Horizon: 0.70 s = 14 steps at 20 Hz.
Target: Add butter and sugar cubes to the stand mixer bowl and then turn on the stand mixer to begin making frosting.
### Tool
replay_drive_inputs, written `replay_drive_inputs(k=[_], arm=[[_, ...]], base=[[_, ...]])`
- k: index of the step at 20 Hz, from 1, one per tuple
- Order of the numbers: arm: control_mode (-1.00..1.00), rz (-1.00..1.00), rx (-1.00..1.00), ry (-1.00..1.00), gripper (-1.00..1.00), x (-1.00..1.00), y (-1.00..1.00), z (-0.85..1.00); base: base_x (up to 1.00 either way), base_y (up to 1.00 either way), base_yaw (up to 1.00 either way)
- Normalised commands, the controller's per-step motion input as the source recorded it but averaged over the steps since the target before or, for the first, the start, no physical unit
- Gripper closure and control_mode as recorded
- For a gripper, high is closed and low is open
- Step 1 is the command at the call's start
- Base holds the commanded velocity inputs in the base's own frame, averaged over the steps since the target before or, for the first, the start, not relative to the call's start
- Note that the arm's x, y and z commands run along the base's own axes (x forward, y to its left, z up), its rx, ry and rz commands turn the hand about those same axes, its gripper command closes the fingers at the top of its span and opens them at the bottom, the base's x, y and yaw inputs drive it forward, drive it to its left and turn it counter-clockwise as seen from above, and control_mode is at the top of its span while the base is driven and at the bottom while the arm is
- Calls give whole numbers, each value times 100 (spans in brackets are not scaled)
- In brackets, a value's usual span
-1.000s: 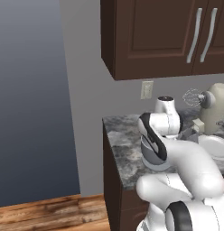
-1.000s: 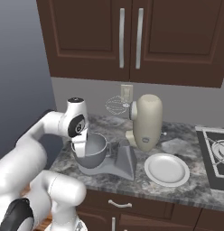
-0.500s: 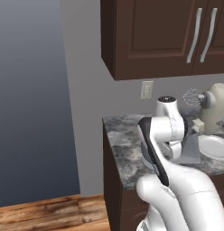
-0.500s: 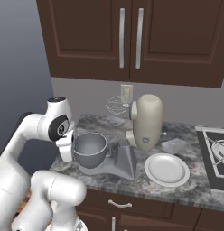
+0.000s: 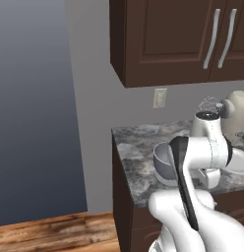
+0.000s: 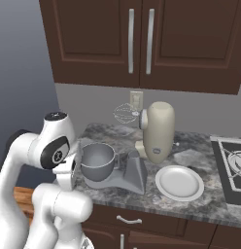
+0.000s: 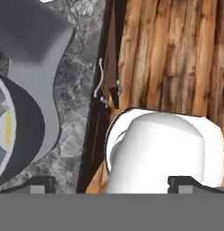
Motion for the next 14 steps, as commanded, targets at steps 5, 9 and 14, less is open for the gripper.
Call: replay_drive_inputs(k=[5, 9, 14], arm=[[-100, -13, 2, -11, -100, -67, -48, -1], [-100, -15, 3, -15, -100, -67, -62, -19], [-100, -14, 1, -24, -100, -69, -53, -32]], base=[[0, 0, 0], [0, 0, 0], [0, 0, 0]])
